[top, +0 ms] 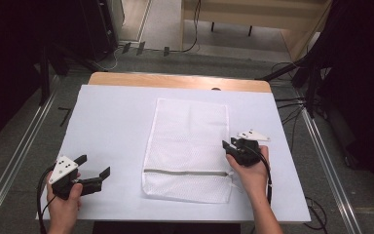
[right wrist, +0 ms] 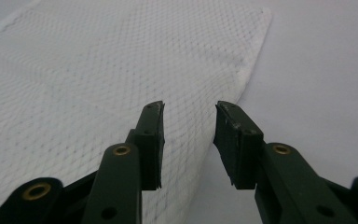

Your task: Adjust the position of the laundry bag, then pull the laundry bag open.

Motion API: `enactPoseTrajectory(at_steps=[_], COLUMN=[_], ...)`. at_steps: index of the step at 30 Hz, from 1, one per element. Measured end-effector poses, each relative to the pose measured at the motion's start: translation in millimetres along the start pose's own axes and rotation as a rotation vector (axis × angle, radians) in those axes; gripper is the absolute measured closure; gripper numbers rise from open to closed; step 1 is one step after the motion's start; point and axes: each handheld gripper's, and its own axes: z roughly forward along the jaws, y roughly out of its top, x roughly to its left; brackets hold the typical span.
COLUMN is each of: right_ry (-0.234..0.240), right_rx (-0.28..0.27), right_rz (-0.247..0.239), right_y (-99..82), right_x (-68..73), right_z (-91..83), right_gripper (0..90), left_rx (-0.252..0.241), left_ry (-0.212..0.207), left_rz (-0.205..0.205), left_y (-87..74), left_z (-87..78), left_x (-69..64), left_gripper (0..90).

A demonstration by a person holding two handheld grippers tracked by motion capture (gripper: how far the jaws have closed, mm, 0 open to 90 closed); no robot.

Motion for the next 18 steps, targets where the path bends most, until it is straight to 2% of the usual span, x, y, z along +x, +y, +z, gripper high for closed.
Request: enactPoseTrajectory(at_steps=[1,3,5,6,7,8,11,14,18], right_ry=[0.0,-0.001,-0.014,-0.039,-0.04,-0.04,-0.032,-0.025,0.02], right_rx=[0.0,-0.019,-0.027,-0.047,-0.059,-0.059,-0.069,-0.071,-0.043], right_rz=[0.0,-0.004,0.015,0.037,0.049,0.049,0.079,0.066,0.095], right_y=[0.0,-6.4,-14.0,-23.2,-27.7,-27.7,-38.4,-48.9,-70.7], right_x=[0.0,-0.1,-1.3,-2.4,-3.2,-3.2,-3.1,1.9,12.5], right_z=[0.0,-9.3,-20.6,-34.0,-40.8,-40.8,-61.3,-75.8,-90.3], right_gripper=[59.5,51.7,47.1,42.8,41.1,41.1,36.9,34.1,28.8], left_rx=[0.001,-0.001,0.001,0.002,0.003,0.003,0.002,0.008,0.008], left_ry=[-0.001,-0.003,-0.007,-0.007,-0.01,-0.013,-0.015,-0.021,-0.026], left_rz=[0.0,0.0,0.003,0.003,0.004,0.008,0.014,0.021,0.028], left_y=[0.0,0.1,0.2,0.4,0.6,0.9,1.5,1.3,1.7], left_z=[0.0,0.0,0.4,0.8,1.0,1.2,2.5,3.4,3.1], left_x=[-0.2,-0.7,-1.0,-1.4,-1.9,-2.3,-4.0,-6.1,-8.6], left_gripper=[5.9,5.9,5.9,5.9,5.9,5.9,5.9,6.0,5.9])
